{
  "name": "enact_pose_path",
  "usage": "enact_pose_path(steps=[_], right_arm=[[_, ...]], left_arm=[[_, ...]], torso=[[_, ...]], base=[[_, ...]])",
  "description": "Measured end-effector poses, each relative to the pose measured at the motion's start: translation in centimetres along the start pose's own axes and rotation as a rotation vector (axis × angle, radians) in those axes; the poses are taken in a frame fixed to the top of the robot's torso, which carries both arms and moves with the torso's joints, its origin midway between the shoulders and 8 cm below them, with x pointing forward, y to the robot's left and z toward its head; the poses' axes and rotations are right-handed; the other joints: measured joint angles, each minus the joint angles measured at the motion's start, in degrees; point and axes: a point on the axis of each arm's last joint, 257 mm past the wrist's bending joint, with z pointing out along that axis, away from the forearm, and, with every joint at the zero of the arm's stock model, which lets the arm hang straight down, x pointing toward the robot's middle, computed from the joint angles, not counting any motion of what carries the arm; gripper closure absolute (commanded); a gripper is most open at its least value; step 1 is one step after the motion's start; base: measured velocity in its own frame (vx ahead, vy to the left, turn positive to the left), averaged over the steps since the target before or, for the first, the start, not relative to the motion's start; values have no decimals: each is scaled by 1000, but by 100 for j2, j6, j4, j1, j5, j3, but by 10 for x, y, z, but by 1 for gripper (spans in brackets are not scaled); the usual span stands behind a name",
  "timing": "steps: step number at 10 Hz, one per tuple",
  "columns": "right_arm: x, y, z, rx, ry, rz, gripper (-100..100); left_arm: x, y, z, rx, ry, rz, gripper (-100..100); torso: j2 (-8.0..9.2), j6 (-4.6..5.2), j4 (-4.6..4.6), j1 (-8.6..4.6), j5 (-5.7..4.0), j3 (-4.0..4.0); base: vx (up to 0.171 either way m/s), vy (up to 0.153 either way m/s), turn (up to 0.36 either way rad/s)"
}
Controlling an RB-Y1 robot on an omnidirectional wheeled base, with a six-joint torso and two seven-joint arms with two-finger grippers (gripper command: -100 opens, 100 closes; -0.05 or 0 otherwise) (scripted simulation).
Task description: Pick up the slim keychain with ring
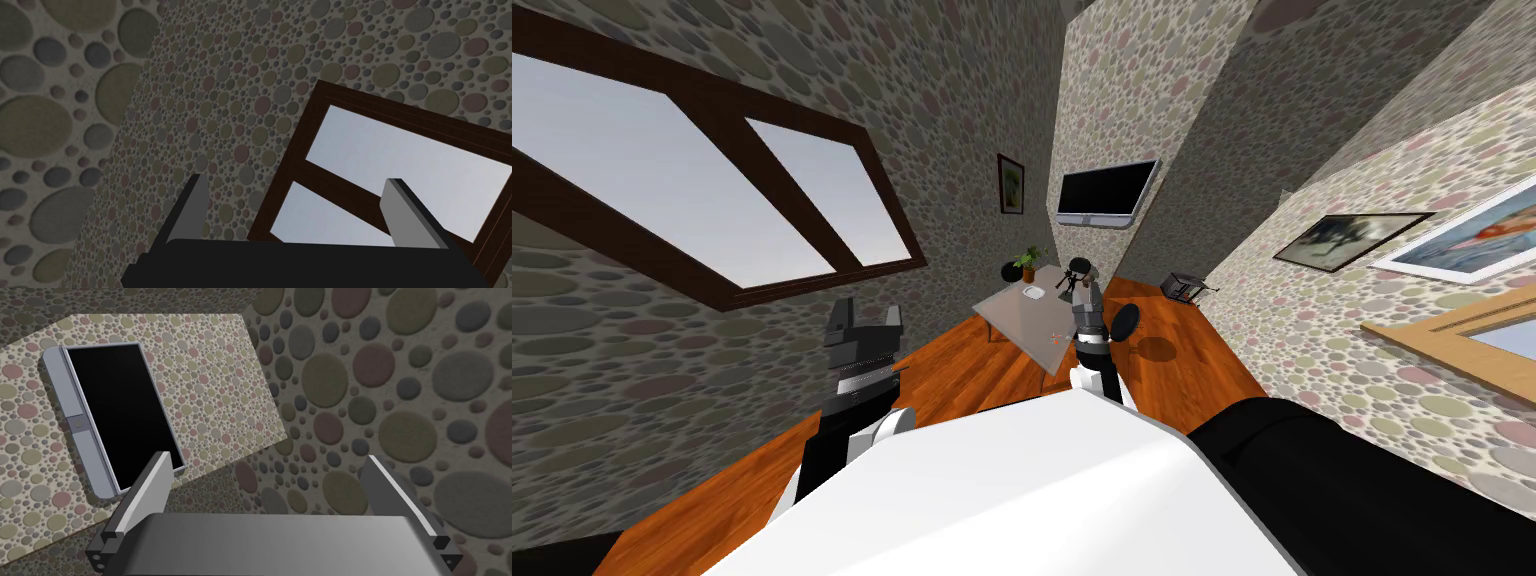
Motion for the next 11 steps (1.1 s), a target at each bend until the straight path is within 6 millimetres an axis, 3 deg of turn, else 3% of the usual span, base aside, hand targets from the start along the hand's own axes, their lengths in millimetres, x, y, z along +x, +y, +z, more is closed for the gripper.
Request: enact_pose_path(steps=[3, 8, 9, 11], right_arm=[[-6, -39, -7, 82, 35, 35, -100], [-42, -112, -39, 267, -3, 145, -100], [-59, -124, -44, 307, -25, 168, -100], [-65, -139, -53, 348, -46, 199, -100]], left_arm=[[0, 0, 0, 0, 0, 0, 0], [0, 0, 0, 0, 0, 0, 0], [0, 0, 0, 0, 0, 0, 0], [0, 0, 0, 0, 0, 0, 0]], torso=[[-2, -1, -1, 21, 5, -1], [-10, -1, -2, 13, 3, -6], [-11, -1, -2, 13, 4, -7], [-6, 1, -2, 6, 2, -4]], base=[[3, 64, 102], [28, 44, 127], [31, 28, 60], [16, 21, 61]])
